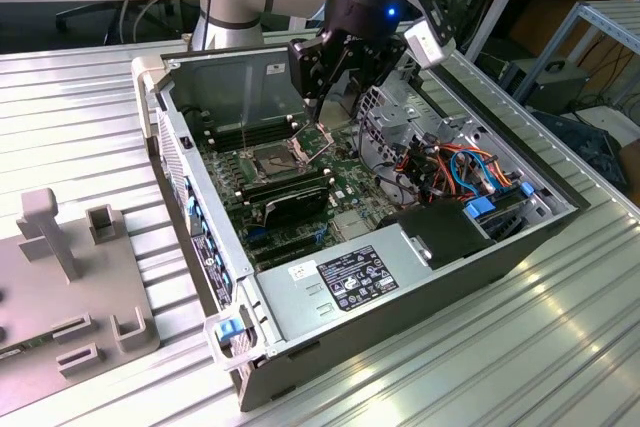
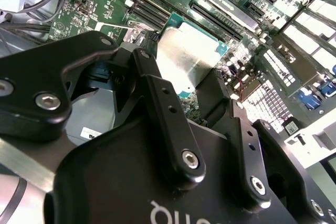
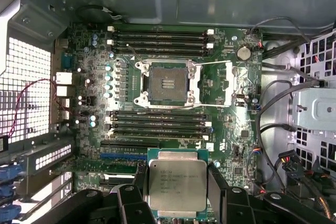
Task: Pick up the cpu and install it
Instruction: 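Pick up the cpu and move it towards the insertion slot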
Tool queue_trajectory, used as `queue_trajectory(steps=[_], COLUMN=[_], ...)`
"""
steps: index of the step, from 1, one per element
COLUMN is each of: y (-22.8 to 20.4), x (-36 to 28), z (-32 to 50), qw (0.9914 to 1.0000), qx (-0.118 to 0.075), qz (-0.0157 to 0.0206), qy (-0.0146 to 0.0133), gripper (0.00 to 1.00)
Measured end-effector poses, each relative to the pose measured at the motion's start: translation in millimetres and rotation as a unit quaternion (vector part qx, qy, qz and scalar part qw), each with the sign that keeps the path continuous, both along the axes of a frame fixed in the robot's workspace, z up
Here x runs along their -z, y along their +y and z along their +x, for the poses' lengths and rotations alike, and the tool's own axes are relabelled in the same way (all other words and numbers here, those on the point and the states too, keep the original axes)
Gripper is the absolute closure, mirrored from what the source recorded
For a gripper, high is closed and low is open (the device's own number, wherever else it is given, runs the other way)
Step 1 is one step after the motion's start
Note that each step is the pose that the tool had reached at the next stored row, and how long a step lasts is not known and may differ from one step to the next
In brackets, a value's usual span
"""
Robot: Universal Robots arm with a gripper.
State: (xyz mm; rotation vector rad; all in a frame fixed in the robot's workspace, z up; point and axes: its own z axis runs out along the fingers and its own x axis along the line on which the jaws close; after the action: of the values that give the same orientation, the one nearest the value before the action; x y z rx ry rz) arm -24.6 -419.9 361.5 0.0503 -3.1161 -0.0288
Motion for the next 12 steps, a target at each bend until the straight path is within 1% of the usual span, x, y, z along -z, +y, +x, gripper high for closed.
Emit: queue_trajectory(steps=[9, 12], y=[4.4, 4.8], x=[0.6, 0.6], z=[-0.6, -0.6], qw=[1.0, 1.0], qx=[0.0, 0.0], qz=[0.0, 0.0], qy=[0.0, 0.0], gripper=[0.45, 0.45])
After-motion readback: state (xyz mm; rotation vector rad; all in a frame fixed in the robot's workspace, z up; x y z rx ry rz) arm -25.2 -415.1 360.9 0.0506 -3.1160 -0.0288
